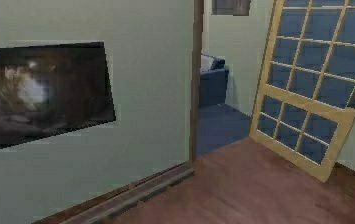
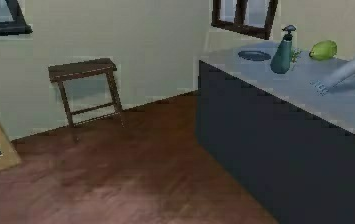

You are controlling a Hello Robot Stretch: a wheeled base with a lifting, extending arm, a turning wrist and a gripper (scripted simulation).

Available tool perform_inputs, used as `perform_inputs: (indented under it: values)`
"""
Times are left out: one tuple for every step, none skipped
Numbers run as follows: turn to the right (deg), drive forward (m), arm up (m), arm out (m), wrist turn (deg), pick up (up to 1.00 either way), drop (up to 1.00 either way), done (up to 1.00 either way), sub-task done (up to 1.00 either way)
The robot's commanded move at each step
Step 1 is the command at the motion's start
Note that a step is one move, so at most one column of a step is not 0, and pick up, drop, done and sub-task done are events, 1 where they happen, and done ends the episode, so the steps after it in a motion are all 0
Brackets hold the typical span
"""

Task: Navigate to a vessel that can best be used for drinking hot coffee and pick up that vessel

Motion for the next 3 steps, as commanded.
perform_inputs:
  values:
    - [24.0, 0.0, 0.0, 0.0, 0.0, 0.0, 0.0, 0.0, 0.0]
    - [0.0, 0.9, 0.0, 0.0, 0.0, 0.0, 0.0, 0.0, 0.0]
    - [-3.0, 0.0, 0.0, 0.0, 0.0, 0.0, 0.0, 0.0, 0.0]
